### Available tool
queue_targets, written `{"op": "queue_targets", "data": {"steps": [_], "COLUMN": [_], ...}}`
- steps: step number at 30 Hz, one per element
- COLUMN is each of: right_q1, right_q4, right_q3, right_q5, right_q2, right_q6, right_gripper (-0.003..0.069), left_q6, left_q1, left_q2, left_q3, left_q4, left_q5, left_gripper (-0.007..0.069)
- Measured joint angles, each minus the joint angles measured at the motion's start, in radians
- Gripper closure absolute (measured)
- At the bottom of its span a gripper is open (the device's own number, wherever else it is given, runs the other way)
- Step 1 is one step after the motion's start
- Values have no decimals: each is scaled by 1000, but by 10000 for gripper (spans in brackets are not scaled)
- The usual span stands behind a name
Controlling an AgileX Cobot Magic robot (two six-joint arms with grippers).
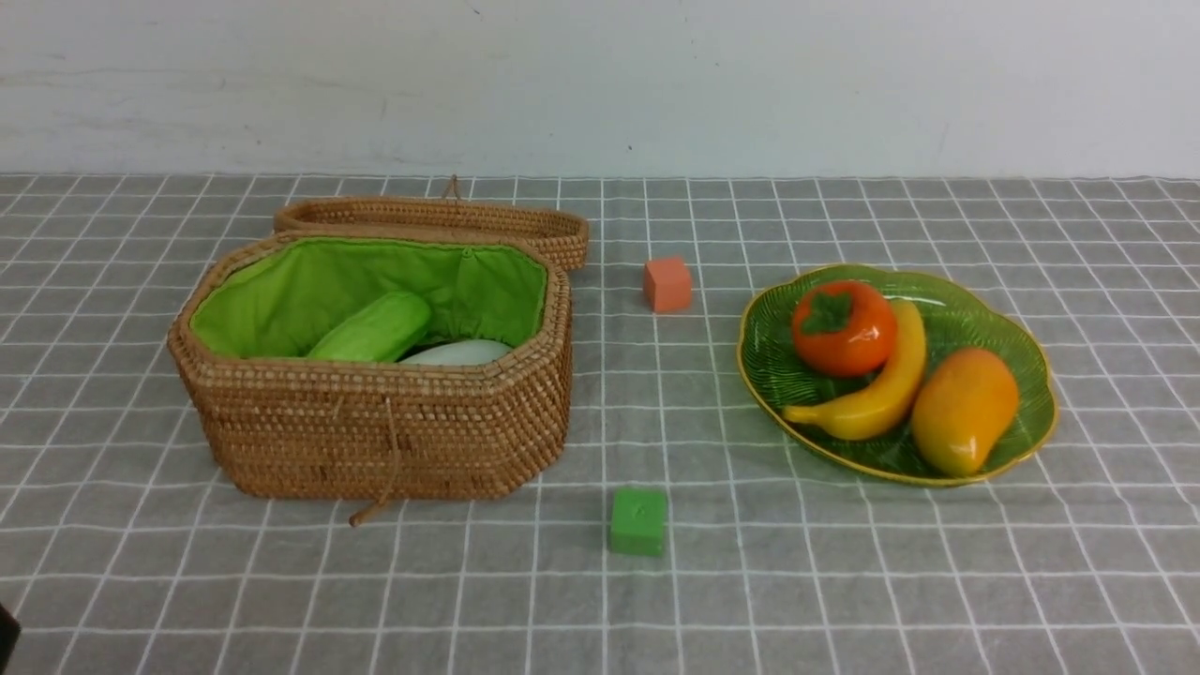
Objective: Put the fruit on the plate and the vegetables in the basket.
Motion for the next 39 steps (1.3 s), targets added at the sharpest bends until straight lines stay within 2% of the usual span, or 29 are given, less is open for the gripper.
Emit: {"op": "queue_targets", "data": {"steps": [2, 3, 4, 7, 39], "right_q1": [0, 0, 0, 0, 0], "right_q4": [1, 1, 1, 1, 1], "right_q3": [0, 0, 0, 0, 0], "right_q5": [1, 1, 1, 1, 1], "right_q2": [-1, -1, -1, -1, -1], "right_q6": [0, 0, 0, 0, 0], "right_gripper": [655, 655, 655, 652, 624], "left_q6": [-80, -83, -102, -118, -132], "left_q1": [24, 25, 26, 26, 26], "left_q2": [0, 0, 0, 0, 0], "left_q3": [8, 8, 11, 16, 16], "left_q4": [33, 34, 38, 23, 4], "left_q5": [145, 157, 257, 321, 321], "left_gripper": [638, 638, 638, 638, 637]}}
